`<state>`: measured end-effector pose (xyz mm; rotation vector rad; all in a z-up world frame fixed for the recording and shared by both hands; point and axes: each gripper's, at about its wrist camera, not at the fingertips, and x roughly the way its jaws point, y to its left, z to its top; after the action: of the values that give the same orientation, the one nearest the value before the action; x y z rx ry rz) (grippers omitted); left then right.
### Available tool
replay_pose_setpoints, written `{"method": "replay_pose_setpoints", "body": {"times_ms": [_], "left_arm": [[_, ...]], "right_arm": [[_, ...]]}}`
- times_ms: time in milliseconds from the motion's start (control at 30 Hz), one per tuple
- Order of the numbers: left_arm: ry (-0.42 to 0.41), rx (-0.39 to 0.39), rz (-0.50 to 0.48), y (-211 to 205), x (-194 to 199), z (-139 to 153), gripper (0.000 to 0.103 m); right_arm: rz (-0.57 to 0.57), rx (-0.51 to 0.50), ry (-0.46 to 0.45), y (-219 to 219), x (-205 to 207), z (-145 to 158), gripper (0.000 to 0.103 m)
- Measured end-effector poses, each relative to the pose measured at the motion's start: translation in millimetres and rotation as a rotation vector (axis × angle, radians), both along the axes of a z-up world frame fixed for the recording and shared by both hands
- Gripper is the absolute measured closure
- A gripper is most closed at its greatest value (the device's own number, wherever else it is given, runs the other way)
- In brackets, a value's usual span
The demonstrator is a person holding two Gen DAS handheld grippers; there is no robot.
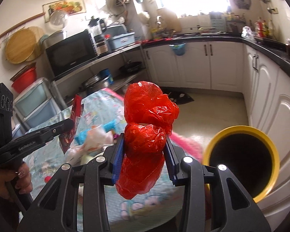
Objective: Collect trash
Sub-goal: 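Carry the red bag and red wrapper with both tools over the yellow bin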
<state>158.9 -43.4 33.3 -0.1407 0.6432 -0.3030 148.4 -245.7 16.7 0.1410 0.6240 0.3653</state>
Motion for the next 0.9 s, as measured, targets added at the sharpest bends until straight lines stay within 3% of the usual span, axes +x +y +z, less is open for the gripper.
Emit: {"method": "replay_pose_setpoints", "body": {"times_ms": [433, 900], "left_arm": [[0.001, -0.047, -0.11, -70.1, 27.1, -2.5, 0.099], [0.058, -0.082, -0.221, -152.8, 59.0, -26.6, 0.099]], "right_arm": [[-0.169, -0.006, -0.013, -77.5, 7.2, 3.9, 0.067], [-0.321, -0.008, 0.038, -155.9, 17.0, -27.7, 0.067]]}}
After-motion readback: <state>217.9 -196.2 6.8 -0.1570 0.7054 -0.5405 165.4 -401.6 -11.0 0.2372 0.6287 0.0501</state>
